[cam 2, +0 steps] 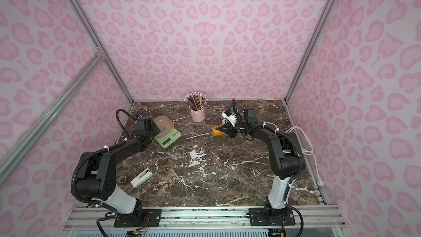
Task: Charge the electronic scale
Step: Pick up the electronic scale at the center of the board.
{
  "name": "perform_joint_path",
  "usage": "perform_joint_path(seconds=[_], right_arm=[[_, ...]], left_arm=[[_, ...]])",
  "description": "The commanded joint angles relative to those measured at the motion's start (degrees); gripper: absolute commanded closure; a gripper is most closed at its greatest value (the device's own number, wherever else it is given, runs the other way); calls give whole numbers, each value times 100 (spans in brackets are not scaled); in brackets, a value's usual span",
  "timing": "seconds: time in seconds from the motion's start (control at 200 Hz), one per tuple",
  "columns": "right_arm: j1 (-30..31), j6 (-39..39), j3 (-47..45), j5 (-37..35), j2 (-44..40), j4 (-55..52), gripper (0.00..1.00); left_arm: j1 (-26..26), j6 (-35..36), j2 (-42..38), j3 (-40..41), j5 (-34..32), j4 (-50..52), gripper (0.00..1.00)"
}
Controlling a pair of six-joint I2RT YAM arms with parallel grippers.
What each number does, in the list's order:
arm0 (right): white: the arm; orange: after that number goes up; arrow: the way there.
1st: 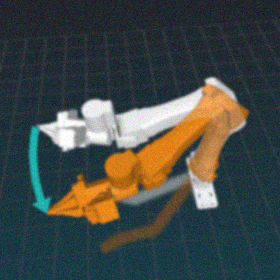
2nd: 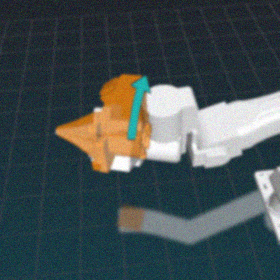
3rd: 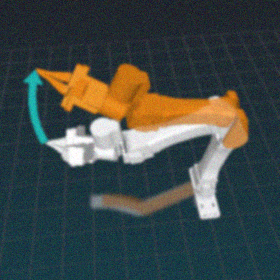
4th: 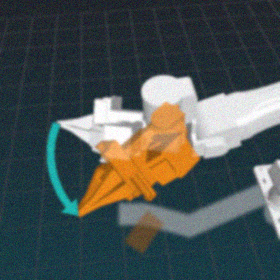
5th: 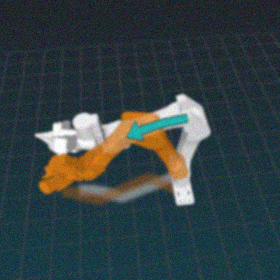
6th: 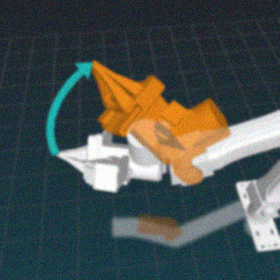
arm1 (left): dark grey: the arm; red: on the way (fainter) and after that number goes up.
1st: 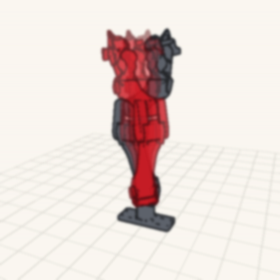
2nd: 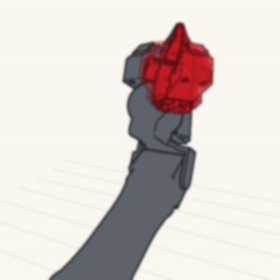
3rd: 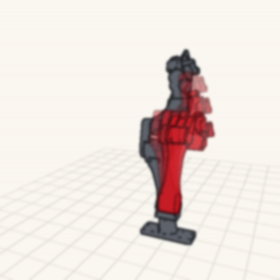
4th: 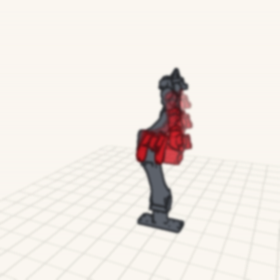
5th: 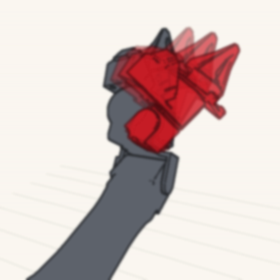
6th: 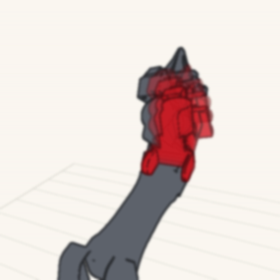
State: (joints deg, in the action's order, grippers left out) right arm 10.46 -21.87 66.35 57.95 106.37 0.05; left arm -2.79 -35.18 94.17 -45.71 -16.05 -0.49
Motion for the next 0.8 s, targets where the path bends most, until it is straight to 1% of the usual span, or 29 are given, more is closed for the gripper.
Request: perform_joint_path(seconds=[0.0, 0.125, 0.24, 0.29, 0.34, 0.355, 0.435, 0.545, 0.69, 0.795], right_arm=[[7, -41, 104, 33, 16, 12, 100], [3, -28, 98, 30, 16, 12, 100], [9, 30, 125, 10, 28, 10, 100], [2, 88, 126, 24, 33, 41, 100], [7, 169, 96, 41, 44, 128, 100], [9, 208, 92, 48, 48, 157, 100], [9, 463, 53, 13, 62, 347, 100], [31, 874, -27, -18, 78, 647, 100], [152, 1065, -11, -123, 136, 681, 100], [221, 1229, 39, -141, 165, 675, 100]], left_arm=[[15, -147, 148, -24, -13, -104, 42], [32, -153, 349, -52, 64, -192, 47], [35, -161, 443, -85, 147, -263, 56], [37, -163, 435, -87, 172, -272, 58], [39, -132, 403, -63, 216, -316, 61], [37, -123, 395, -54, 228, -326, 66], [34, -93, 298, 19, 284, -387, 80], [35, -70, 147, 133, 490, -485, 95], [33, 46, -104, 288, 796, -757, 96], [15, 293, -328, 364, 1297, -1012, 96]])
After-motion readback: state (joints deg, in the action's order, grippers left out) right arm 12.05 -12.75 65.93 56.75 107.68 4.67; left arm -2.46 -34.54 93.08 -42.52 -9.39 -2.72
